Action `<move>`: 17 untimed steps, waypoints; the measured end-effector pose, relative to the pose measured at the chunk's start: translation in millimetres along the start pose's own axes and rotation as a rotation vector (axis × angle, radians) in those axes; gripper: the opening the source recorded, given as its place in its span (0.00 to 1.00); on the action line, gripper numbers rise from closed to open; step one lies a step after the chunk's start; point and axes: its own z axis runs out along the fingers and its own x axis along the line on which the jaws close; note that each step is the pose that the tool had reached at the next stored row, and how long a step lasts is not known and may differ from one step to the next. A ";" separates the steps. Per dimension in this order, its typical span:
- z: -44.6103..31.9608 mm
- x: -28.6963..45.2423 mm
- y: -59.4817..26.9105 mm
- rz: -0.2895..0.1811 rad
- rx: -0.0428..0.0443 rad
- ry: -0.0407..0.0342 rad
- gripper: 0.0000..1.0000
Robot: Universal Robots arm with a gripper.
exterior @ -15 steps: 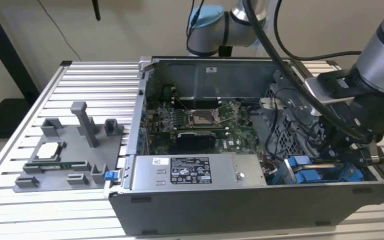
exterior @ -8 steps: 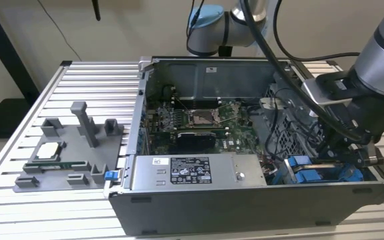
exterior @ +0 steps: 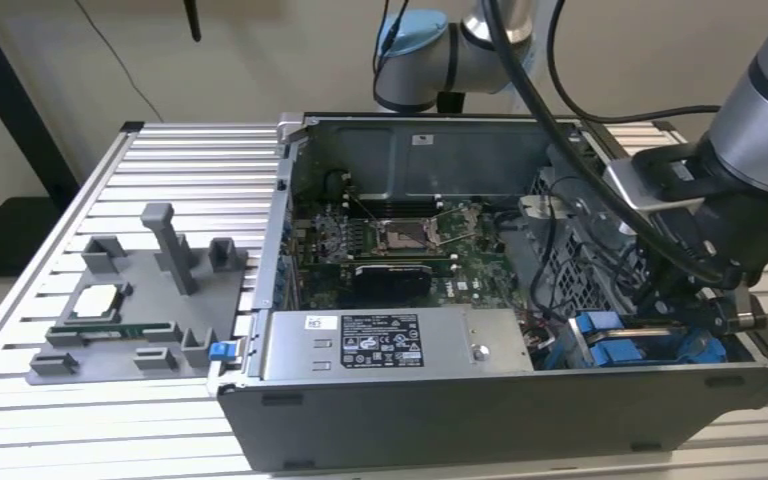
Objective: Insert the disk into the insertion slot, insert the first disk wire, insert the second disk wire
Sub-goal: 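Insert the second disk wire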
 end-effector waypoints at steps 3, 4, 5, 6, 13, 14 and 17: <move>1.0 0.0 -0.2 0.000 0.0000 -0.0007 0.00; 1.7 0.2 -0.1 0.000 -0.0001 -0.0009 0.00; 2.8 0.4 0.0 0.000 -0.0001 -0.0009 0.00; 4.0 0.5 0.1 0.000 -0.0001 -0.0004 0.00; -3.4 -0.7 -0.9 0.000 0.0000 -0.0014 1.00; -8.1 -1.4 -1.5 0.000 0.0000 -0.0012 1.00; -18.8 -3.0 -2.9 0.000 0.0000 -0.0011 1.00</move>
